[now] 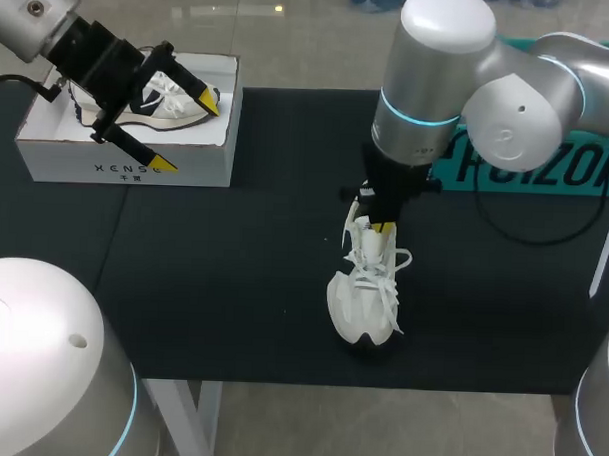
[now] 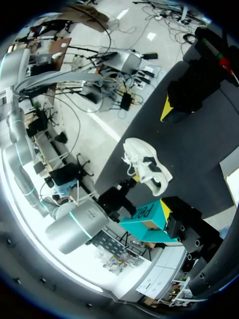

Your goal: Take the shoe out of the shoebox, open the shoe tongue, remove and reinsert the insole, then place the shoe into the shoebox

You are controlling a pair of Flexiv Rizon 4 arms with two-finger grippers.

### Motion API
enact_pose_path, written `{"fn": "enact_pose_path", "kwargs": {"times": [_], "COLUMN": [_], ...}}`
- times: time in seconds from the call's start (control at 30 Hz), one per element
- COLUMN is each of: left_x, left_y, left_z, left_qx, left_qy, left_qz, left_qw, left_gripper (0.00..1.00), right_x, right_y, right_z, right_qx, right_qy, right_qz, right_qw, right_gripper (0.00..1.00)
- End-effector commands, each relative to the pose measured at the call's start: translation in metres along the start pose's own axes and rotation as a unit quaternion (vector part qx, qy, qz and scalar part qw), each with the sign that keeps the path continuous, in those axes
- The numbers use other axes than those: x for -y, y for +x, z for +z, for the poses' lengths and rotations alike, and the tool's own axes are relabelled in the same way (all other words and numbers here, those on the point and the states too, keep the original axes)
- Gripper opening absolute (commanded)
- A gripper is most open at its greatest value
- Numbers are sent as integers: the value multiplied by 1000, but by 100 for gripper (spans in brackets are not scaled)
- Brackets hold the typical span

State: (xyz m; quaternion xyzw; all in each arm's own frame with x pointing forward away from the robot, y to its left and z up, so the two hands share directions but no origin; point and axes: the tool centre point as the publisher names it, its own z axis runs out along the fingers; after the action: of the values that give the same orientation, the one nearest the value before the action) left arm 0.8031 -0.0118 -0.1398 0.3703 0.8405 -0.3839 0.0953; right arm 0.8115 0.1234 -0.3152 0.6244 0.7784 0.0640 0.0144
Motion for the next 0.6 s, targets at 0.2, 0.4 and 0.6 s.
{"fn": "enact_pose_path", "kwargs": {"times": [0.2, 0.4, 0.6], "left_x": [0, 0, 0], "left_y": [0, 0, 0], "left_z": [0, 0, 0], "left_qx": [-2, -2, -2], "left_qy": [-2, -2, -2], "left_qz": [0, 0, 0], "left_qw": [1000, 1000, 1000], "left_gripper": [100, 100, 100], "right_x": [-1, -1, -1], "right_y": [-4, -4, -4], "right_z": [-7, -7, -7], "right_qx": [5, 5, 5], "right_qy": [-30, -30, -30], "right_qz": [-28, -28, -28], "right_qw": [999, 999, 999], "right_gripper": [100, 100, 100]}}
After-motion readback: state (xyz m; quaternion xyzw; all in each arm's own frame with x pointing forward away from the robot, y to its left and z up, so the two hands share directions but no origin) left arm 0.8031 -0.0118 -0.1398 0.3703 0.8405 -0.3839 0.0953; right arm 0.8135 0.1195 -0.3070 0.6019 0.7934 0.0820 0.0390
